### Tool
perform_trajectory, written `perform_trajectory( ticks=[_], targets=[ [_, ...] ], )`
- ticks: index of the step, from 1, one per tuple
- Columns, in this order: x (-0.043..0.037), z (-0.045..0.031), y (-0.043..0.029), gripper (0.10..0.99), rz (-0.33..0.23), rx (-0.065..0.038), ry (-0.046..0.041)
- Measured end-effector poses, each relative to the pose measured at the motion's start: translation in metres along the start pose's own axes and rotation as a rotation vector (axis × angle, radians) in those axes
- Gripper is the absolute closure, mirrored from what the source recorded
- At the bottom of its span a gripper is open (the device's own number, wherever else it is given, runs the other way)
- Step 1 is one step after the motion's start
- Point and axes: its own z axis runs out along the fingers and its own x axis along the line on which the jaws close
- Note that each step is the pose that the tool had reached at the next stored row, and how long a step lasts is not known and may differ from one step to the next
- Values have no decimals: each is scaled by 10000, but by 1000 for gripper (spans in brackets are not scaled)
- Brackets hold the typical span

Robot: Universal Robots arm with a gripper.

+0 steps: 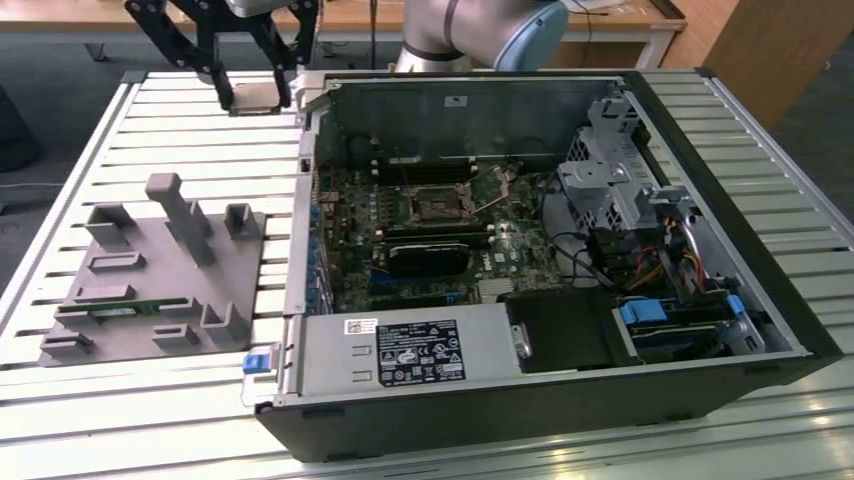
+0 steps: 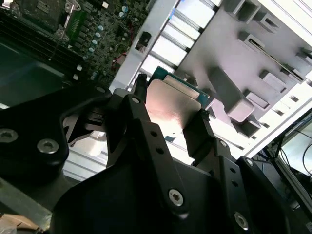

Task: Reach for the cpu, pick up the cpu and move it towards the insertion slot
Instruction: 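Pick up the cpu and move it towards the insertion slot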

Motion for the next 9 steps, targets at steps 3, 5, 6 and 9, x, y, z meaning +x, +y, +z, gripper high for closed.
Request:
perform_trajectory(
  ticks=[3,5,6,9],
  targets=[
    [-105,1,18,541,-1,1,1],
    [-172,3,30,541,-1,0,0],
    [-204,4,37,541,-1,0,0],
    [-303,5,56,541,-1,1,1]
  ],
)
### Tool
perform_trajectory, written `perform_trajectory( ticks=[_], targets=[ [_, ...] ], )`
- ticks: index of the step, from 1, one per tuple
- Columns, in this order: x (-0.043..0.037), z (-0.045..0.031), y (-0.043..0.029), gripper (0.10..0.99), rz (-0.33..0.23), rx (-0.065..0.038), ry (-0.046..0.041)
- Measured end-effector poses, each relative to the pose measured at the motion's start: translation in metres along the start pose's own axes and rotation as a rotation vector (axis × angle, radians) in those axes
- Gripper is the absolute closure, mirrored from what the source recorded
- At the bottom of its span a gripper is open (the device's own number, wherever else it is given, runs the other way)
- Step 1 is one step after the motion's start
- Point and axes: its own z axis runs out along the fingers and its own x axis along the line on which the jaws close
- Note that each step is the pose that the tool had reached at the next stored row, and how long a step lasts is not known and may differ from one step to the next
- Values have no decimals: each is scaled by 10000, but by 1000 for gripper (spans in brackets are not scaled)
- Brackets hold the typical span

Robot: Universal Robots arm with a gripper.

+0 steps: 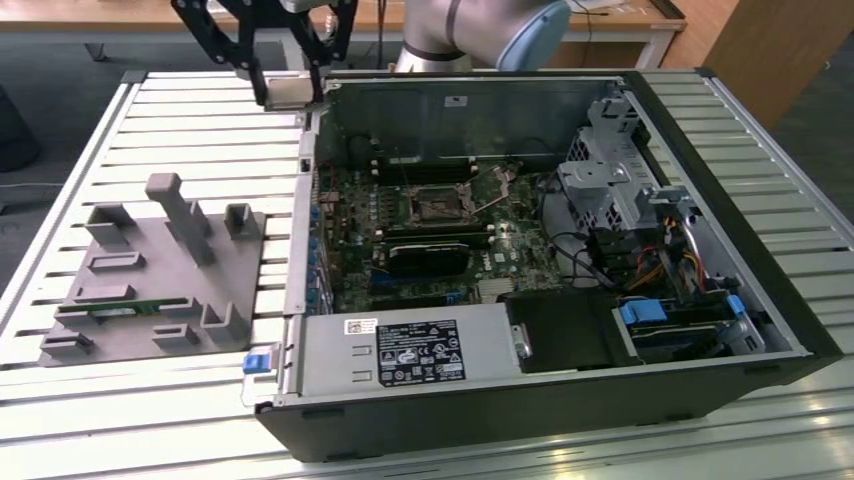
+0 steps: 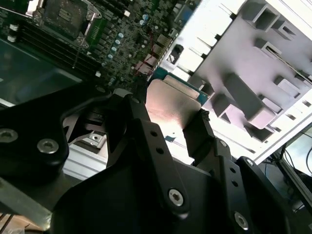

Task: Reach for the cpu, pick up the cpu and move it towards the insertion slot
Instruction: 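Pick up the cpu and move it towards the insertion slot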

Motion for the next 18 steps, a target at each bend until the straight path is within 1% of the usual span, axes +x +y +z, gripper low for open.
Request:
perform_trajectory(
  ticks=[4,11,18],
  targets=[
    [-146,2,20,541,0,0,0],
    [-365,7,74,541,1,-1,-1],
    [-531,12,156,541,0,0,0]
  ],
)
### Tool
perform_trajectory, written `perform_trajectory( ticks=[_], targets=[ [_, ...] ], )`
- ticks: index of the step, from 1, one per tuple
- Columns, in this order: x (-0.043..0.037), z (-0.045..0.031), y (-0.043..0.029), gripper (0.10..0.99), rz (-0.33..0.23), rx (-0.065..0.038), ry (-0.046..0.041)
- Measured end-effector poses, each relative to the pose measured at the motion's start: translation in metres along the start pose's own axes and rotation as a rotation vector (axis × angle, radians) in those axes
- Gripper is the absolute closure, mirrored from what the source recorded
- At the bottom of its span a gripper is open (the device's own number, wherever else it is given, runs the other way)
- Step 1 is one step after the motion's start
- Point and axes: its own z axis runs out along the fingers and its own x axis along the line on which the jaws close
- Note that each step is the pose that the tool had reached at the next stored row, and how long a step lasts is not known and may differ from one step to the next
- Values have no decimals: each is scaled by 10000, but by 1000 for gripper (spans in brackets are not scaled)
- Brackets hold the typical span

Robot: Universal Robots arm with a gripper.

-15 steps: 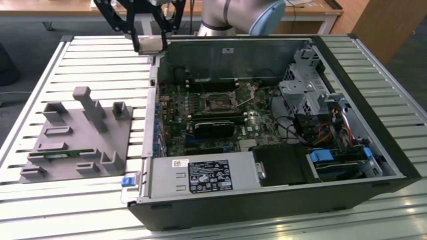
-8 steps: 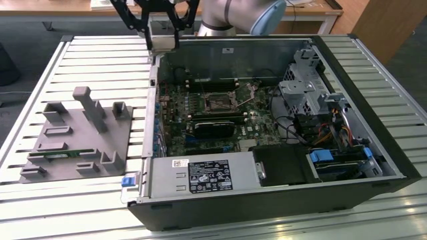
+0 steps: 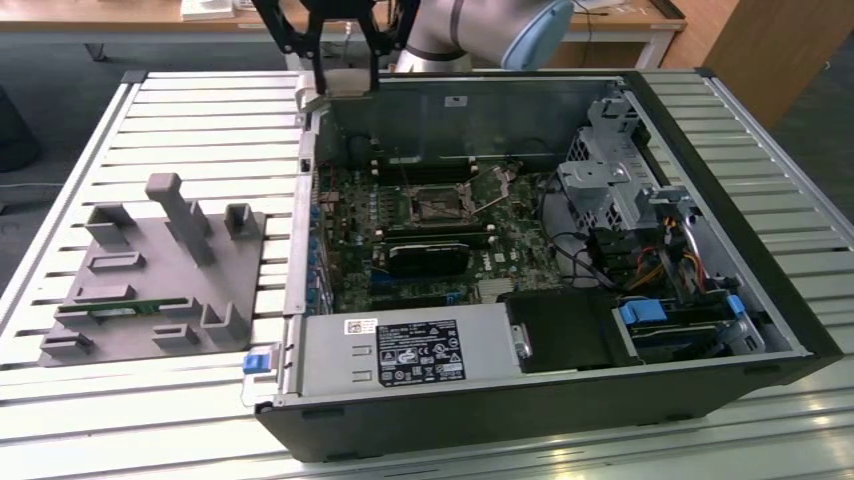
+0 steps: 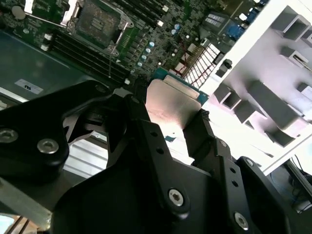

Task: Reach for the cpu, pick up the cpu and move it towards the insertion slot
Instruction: 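Pick up the cpu and move it towards the insertion slot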

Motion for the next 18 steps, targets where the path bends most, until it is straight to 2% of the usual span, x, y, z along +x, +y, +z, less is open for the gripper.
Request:
perform_trajectory(
  ticks=[7,16,17,18],
  targets=[
    [-182,8,83,541,1,-1,-1],
    [-466,27,210,541,0,-1,-1],
    [-576,34,239,541,2,-1,-1],
    [-609,36,248,541,0,-1,-1]
  ],
)
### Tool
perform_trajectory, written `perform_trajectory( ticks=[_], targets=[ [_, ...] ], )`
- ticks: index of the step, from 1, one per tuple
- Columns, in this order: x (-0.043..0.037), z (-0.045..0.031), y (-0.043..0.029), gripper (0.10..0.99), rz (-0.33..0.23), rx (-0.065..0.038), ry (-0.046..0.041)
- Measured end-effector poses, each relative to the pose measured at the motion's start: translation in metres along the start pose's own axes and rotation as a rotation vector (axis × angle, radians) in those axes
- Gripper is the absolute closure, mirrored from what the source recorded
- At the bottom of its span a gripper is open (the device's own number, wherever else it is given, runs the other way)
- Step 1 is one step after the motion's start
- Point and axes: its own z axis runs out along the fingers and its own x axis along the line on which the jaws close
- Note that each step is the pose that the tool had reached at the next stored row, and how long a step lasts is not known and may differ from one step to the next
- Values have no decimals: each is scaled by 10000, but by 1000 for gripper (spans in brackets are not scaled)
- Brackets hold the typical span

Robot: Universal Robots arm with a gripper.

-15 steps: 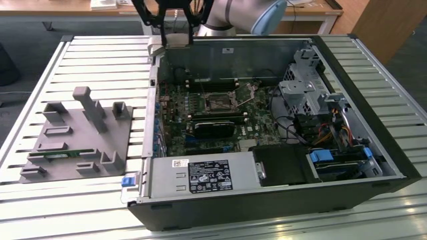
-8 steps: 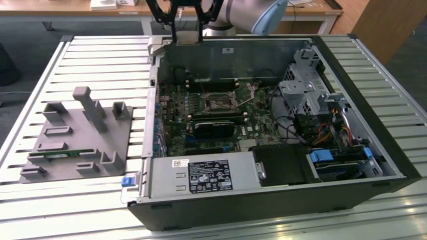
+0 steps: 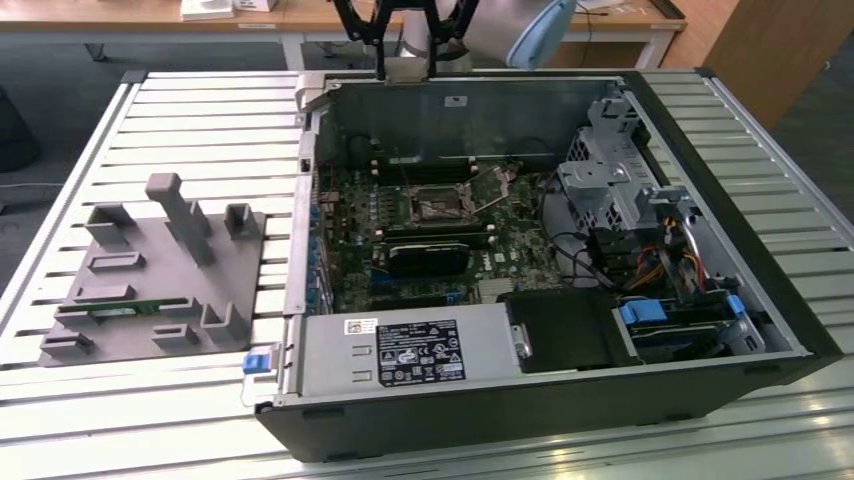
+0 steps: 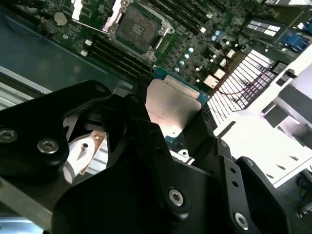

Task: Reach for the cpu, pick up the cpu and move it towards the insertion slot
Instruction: 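Pick up the cpu and move it towards the insertion slot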

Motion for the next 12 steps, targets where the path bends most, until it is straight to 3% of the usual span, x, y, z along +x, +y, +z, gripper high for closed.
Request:
perform_trajectory(
  ticks=[12],
  targets=[
    [-459,31,100,541,-1,0,0]
  ],
)
